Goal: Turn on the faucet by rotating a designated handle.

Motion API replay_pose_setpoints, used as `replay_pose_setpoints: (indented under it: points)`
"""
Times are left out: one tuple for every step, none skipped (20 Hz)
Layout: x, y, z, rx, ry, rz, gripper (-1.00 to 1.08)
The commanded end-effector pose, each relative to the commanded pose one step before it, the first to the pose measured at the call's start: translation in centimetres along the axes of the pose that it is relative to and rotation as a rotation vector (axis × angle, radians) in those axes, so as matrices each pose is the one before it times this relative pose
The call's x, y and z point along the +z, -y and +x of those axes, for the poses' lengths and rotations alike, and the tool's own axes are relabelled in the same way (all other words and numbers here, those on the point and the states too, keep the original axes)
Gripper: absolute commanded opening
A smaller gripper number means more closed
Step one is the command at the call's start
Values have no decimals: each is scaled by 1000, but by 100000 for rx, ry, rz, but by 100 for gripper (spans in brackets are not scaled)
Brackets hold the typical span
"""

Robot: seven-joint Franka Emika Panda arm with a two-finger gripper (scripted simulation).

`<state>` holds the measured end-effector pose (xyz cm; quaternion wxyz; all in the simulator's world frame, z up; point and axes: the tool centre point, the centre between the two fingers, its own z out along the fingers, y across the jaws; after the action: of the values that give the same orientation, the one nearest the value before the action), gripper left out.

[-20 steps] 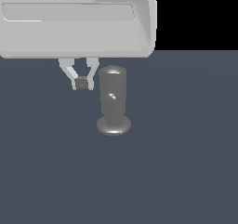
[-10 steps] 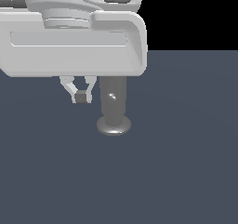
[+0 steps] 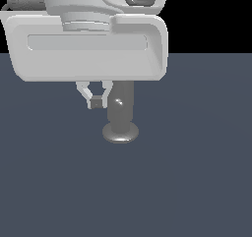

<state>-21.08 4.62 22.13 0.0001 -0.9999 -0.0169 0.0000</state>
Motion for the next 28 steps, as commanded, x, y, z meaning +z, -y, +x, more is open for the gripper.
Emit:
replay_pose_setpoints:
  points:
    - [3,-1161,187,35,1,3,-100]
    - [1,-469,80,0,0,0,-100]
    - [1,-468,80,0,0,0,-100]
    - [1,-468,80,0,0,0,-100]
    - [1,-468,80,0,0,0,-100]
    - [1,-468,80,0,0,0,-100]
    - [1,-468,80,0,0,0,-100]
    - [1,-468,80,0,0,0,-100]
    - [1,-468,80,0,0,0,-100]
    - [1,-467,80,0,0,0,-100]
    - [1,-467,81,0,0,0,-100]
    - [1,-467,81,0,0,0,-100]
    - [1,-467,81,0,0,0,-100]
    - [1,-466,81,0,0,0,-100]
    - [1,-466,81,0,0,0,-100]
    - [1,-465,81,0,0,0,-100]
    - [1,-465,81,0,0,0,-100]
    - [1,-464,82,0,0,0,-100]
    - [1,-464,82,0,0,0,-100]
    - [5,-455,86,17,23,-63,-100]
    - [0,-462,82,0,0,0,-100]
    - [0,-461,82,0,0,0,-100]
    - [0,-460,83,0,0,0,-100]
    - [0,-459,83,0,0,0,-100]
    - [0,-458,83,0,0,0,-100]
    - [0,-457,83,0,0,0,-100]
    - [0,-455,84,0,0,0,-100]
    - [0,-453,84,0,0,0,-100]
